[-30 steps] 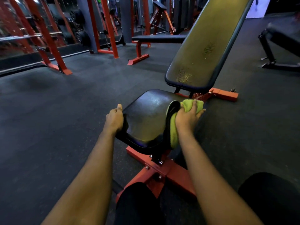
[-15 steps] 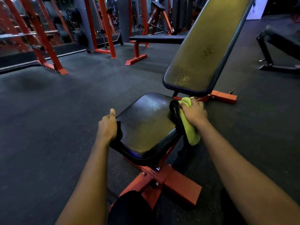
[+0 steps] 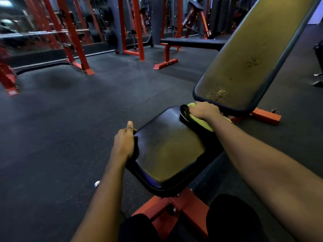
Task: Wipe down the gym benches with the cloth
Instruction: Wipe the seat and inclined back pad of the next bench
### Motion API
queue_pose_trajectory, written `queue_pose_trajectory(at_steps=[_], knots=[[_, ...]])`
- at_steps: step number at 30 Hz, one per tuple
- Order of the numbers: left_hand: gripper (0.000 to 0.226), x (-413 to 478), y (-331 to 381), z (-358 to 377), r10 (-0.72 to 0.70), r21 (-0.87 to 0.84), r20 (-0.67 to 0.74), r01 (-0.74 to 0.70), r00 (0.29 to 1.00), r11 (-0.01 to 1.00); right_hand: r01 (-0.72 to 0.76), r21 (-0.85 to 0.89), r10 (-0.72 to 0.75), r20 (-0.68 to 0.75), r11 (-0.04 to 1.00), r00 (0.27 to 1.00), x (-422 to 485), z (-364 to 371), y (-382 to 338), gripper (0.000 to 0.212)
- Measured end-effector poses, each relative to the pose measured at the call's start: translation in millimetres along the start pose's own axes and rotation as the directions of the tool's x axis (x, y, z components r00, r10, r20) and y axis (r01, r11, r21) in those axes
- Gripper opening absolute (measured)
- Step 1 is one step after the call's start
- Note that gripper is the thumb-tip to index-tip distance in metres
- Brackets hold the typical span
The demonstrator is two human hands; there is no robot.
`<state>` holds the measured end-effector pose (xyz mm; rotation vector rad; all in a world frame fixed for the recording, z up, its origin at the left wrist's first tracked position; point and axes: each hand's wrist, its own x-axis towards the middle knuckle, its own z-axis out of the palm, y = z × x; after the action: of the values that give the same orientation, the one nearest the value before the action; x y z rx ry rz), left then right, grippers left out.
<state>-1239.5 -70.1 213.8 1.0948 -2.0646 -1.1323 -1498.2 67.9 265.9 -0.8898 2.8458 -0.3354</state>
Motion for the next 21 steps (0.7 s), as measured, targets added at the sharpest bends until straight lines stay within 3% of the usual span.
queue_pose_trajectory(at_steps=[4,8,12,14,18,21], knots=[[0.062,-1.4,1.1,-0.1,0.028,-0.014,0.009,-0.028,1.000,1.000,0.127,0.009,-0.128,0.047,0.992,0.991,23.1,3.5,-16.2,0.059],[0.062,-1.8,-1.8,0.3,0.043,-0.025,-0.022,-0.043,0.999,0.999,0.263,0.148,-0.277,0.080,0.953,0.958,17.7,7.7,22.3,0.050],[0.062,-3.5,0.9,1.2,0.062,-0.034,-0.044,-0.063,0.997,0.997,0.304,0.229,-0.323,0.054,0.925,0.945,-1.4,5.3,55.8,0.049],[0.062,-2.4,-0.1,0.7,0.057,-0.049,-0.056,-0.060,0.997,0.997,0.270,0.208,-0.293,0.089,0.940,0.952,5.7,6.1,48.8,0.049],[0.063,0.1,-2.2,0.8,0.055,-0.045,-0.043,-0.057,0.998,0.997,0.224,0.095,-0.236,0.146,0.970,0.961,44.4,8.6,3.9,0.071],[0.065,-0.6,-3.9,0.9,0.035,-0.066,-0.046,-0.038,0.998,0.997,0.307,0.026,-0.306,0.196,0.951,0.932,66.6,8.6,-40.6,0.070]])
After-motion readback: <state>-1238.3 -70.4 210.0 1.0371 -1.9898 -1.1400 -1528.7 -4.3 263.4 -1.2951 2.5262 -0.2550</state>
